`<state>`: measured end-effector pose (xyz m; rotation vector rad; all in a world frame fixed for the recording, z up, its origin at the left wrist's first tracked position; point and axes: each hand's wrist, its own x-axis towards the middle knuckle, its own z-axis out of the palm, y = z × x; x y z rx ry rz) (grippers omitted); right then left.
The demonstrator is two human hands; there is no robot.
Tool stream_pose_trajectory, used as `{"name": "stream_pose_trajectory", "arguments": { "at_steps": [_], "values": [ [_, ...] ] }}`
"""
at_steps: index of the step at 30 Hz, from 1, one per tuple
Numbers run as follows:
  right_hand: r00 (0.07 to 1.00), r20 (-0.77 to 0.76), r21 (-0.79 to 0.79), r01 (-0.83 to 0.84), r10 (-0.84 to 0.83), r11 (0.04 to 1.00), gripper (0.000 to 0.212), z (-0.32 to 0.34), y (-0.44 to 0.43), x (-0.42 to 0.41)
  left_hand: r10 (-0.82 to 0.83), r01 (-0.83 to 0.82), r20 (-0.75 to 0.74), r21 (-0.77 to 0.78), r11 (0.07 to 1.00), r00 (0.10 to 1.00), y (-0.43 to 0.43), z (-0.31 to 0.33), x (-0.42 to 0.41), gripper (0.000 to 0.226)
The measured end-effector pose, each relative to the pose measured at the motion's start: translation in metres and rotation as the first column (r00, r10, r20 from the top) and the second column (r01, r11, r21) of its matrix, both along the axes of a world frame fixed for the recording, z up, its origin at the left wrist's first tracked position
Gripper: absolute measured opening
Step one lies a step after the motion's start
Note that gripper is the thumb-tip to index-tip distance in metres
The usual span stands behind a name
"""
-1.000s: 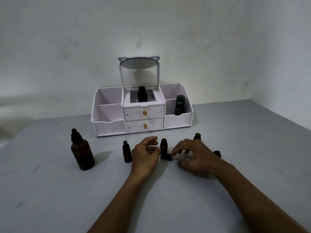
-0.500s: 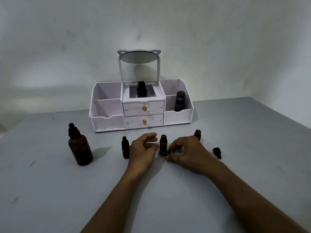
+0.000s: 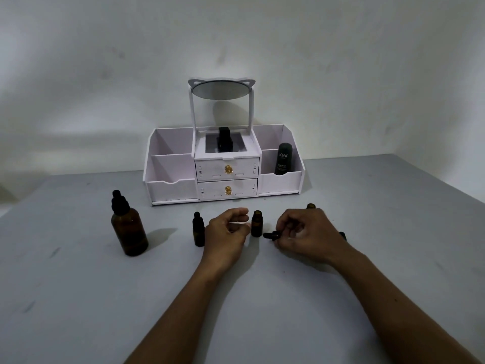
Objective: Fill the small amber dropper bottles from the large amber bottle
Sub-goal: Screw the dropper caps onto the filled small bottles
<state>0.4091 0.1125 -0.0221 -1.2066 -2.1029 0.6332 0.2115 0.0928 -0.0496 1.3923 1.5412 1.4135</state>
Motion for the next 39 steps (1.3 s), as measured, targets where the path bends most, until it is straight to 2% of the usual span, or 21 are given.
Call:
{"name": "stream_pose_trajectory", "arguments": {
  "at_steps": [4, 9, 15, 21, 27, 39],
  "values": [
    [0.994, -0.099, 0.013, 0.041, -0.04, 0.999, 0.018, 0.003, 0.002, 0.008, -0.005, 0.005, -0.01, 0.0, 1.0, 1.0, 0.0, 0.0, 0.0, 0.032],
    [0.995, -0.095, -0.048, 0.01, -0.015, 0.999, 0.033, -0.001, 0.003, 0.006, -0.005, 0.005, -0.021, -0.003, 1.0, 1.0, 0.001, -0.001, 0.0, 0.033],
    [0.999, -0.053, -0.036, -0.008, 0.006, 0.999, 0.022, -0.001, 0.005, 0.007, -0.001, 0.0, -0.021, -0.009, 1.0, 1.0, 0.0, 0.001, 0.001, 0.033],
    [0.973, -0.232, -0.014, 0.009, -0.012, 1.0, 0.026, 0.004, 0.002, 0.0, -0.021, 0.02, -0.034, -0.015, 1.0, 0.999, -0.002, 0.002, 0.002, 0.041],
    [0.87, -0.487, -0.012, 0.079, -0.074, 0.997, 0.025, 0.009, 0.006, -0.02, -0.01, 0.008, -0.074, -0.027, 1.0, 0.997, 0.0, 0.001, 0.005, 0.052],
    [0.84, -0.521, 0.073, 0.216, -0.148, 0.974, 0.031, -0.01, 0.02, -0.035, 0.002, -0.003, -0.143, -0.001, 1.0, 0.99, 0.001, -0.002, 0.008, 0.049]
  ]
}}
